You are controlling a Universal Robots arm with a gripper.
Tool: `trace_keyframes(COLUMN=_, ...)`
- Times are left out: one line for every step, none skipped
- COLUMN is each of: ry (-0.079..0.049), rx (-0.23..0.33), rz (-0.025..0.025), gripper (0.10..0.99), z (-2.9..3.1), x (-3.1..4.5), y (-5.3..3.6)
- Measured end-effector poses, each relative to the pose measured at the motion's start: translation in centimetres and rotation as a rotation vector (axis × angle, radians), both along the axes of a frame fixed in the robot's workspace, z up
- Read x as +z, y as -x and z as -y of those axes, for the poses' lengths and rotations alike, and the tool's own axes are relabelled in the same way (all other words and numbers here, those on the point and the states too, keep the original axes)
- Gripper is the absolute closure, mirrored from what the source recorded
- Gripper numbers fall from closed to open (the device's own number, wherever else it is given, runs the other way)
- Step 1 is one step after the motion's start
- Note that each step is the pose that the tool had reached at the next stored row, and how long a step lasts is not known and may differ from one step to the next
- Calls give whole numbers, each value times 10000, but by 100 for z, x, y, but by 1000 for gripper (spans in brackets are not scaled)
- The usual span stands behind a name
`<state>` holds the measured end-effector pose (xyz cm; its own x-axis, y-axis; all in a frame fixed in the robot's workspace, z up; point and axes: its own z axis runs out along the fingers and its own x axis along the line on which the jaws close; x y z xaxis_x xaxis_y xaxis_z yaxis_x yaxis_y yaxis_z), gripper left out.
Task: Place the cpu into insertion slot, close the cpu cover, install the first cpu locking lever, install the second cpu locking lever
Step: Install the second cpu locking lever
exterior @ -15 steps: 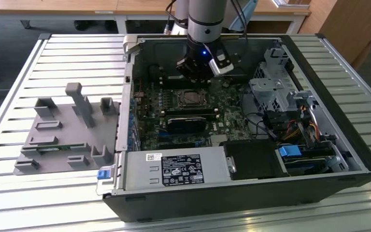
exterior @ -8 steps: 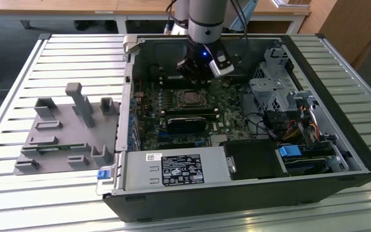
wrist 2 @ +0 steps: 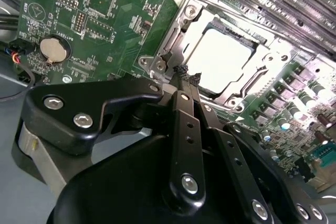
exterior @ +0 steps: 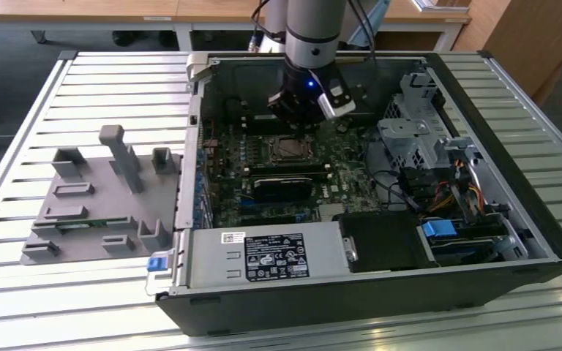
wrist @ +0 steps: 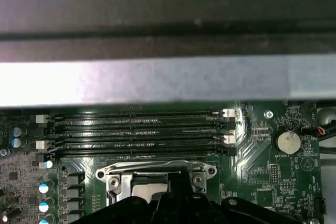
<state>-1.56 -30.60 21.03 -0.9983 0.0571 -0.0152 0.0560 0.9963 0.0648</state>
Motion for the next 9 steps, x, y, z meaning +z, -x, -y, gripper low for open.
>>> trace_keyframes(ry=0, rx=0, rz=0, gripper=980, z=8, x=0, y=0)
trace_keyframes(ry=0, rx=0, rz=0, gripper=980, z=16, x=0, y=0)
trace_keyframes(ry=0, rx=0, rz=0, gripper=980, z=29, x=0, y=0)
trace_keyframes(ry=0, rx=0, rz=0, gripper=980, z=39, x=0, y=0)
trace_keyframes(ry=-1, rx=0, rz=1, gripper=980, z=44, x=0, y=0)
trace_keyframes(ry=-2, rx=-1, rz=1, gripper=980, z=46, x=-1, y=0)
trace_keyframes(ry=-1, rx=-1, rz=1, gripper=980, z=46, x=0, y=0)
trace_keyframes(ry=3, rx=-1, rz=-2, gripper=980, z=47, x=8, y=0)
trace_keyframes(ry=-1, rx=0, rz=1, gripper=980, z=47, x=18, y=0)
